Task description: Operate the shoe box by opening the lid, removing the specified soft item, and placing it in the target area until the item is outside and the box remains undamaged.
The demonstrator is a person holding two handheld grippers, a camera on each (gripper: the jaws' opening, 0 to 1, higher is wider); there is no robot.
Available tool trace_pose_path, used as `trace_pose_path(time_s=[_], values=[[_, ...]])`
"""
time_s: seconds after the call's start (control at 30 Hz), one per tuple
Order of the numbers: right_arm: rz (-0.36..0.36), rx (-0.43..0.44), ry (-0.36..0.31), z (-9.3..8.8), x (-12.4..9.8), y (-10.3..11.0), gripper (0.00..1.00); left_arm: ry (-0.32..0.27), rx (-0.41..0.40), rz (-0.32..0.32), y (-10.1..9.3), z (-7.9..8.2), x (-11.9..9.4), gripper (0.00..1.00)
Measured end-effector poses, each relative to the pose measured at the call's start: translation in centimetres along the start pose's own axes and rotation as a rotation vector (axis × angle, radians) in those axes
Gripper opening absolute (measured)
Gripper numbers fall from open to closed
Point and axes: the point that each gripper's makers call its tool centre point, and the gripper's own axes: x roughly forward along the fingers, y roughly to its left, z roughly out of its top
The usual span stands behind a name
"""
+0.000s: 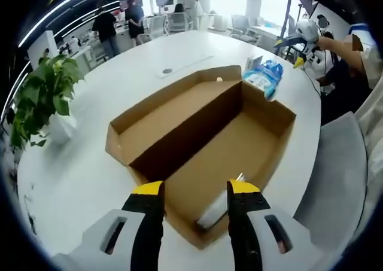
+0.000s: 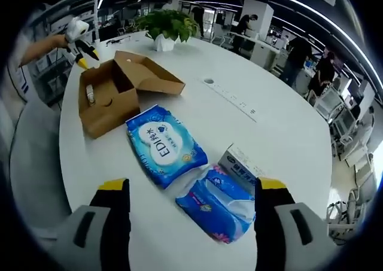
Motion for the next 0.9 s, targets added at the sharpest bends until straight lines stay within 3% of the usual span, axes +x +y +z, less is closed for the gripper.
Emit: trace_pose_path(time_s=[0.27,0.37,0.9], values=[[-0.034,0.069,-0.065,-0.1,-1.3,2.7,0.96,0.04,0.066,-0.065,-0.2,0.9,1.0,0.46],[-0.054,0.082,-0.078,-0.2,-2.0,3.3,0.96,0.054,0.077,-0.084,-0.2,1.0,1.4,0.46],[-0.111,0.181,-0.182,0.3,-5.4,7.2,0.96,0.181,0.295,-0.191,-0.7,1.3,3.0,0.5]])
